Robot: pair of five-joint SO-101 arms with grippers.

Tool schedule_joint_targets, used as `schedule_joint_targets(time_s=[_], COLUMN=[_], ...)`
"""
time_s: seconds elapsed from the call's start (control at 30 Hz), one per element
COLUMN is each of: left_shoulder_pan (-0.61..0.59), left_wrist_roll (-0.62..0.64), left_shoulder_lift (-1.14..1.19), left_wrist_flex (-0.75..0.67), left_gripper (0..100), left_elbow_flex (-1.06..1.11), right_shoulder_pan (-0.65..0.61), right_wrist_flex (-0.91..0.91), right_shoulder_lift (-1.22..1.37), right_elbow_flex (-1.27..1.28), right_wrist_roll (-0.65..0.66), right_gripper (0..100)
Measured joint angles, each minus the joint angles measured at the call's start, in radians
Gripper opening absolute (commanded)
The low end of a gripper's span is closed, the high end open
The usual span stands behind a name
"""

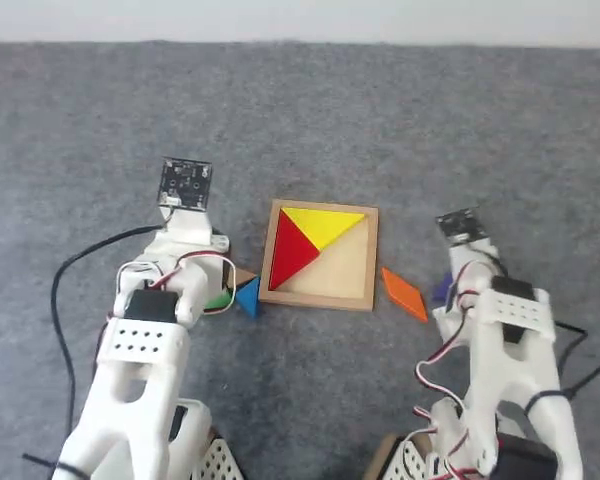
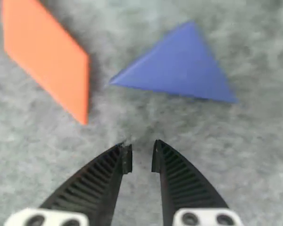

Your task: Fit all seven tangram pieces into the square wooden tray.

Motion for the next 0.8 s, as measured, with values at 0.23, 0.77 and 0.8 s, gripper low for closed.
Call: schedule_joint_targets(time_s=[0.23, 0.77, 0.8], left_shoulder_pan=[-0.003, -0.081, -0.095], left_wrist_roll=[-0.002, -0.37, -0.404], left_shoulder_lift=[0.089, 0.75, 0.753], left_wrist_flex=[0.126, 0.341, 0.345], left_gripper=[16, 24, 24], left_elbow_flex=[-0.063, -0.47, -0.47], right_shoulder_pan=[0.034, 0.037, 0.037], right_wrist_flex=[-0.072, -0.098, -0.098], right_shoulder_lift=[0.0, 0.005, 0.005], right_elbow_flex=[0.023, 0.023, 0.023], right_wrist_roll=[0.041, 0.049, 0.049], right_gripper=[10.2, 10.2, 10.2])
